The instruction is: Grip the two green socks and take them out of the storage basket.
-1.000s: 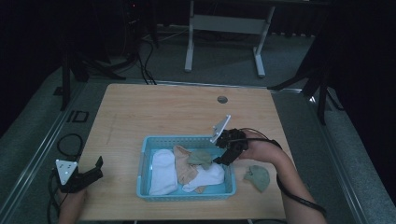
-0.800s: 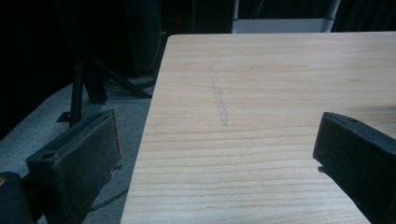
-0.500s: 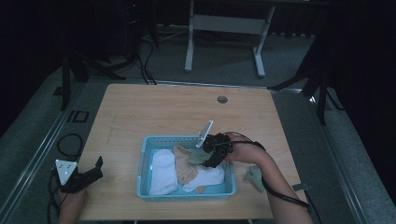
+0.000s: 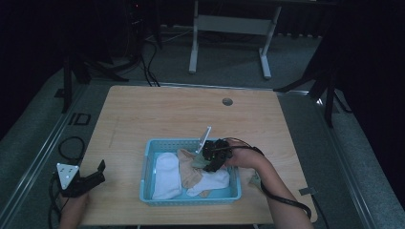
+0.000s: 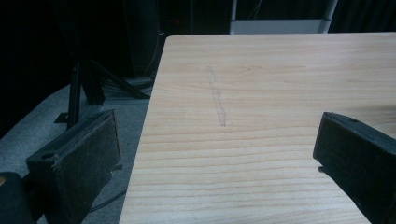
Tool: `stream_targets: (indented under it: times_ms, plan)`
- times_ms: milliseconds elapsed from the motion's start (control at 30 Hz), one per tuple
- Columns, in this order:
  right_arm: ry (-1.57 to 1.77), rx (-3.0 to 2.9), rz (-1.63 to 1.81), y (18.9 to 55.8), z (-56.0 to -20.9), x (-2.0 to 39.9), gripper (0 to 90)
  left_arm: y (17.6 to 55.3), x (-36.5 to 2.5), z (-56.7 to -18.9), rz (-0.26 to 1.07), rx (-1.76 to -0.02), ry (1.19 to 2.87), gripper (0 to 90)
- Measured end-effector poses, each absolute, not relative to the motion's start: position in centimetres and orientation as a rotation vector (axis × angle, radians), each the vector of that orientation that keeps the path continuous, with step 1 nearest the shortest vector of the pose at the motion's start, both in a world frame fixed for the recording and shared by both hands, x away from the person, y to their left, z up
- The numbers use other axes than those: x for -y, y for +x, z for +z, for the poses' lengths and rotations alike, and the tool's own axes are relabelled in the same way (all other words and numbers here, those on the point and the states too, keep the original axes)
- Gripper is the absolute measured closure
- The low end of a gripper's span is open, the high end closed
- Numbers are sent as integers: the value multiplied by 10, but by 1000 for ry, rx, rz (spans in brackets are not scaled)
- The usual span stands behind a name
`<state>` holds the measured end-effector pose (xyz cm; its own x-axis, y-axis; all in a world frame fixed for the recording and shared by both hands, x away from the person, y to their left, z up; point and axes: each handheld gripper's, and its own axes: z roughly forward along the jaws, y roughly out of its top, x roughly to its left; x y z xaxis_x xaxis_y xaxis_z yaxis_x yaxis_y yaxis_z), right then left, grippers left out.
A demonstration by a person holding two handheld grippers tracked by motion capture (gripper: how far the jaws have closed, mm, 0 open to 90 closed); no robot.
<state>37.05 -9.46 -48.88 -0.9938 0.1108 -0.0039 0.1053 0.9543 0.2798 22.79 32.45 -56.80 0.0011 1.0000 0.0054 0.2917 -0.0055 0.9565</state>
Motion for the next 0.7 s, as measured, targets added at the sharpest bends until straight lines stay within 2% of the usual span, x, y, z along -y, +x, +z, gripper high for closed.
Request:
stream_targets:
  times_ms: [133, 200, 300, 700]
  plan:
    - [151, -3081, 403, 370, -495, 94, 610, 228, -325, -568, 1057, -1422, 1430, 4]
    - [146, -3073, 403, 372, -495, 95, 708, 228, -325, -568, 1057, -1421, 1430, 3]
    - [135, -3065, 381, 372, -494, 95, 795, 228, -325, -568, 1059, -1423, 1429, 4]
    - [121, -3044, 408, 368, -475, 102, 835, 228, -324, -568, 1063, -1427, 1430, 3]
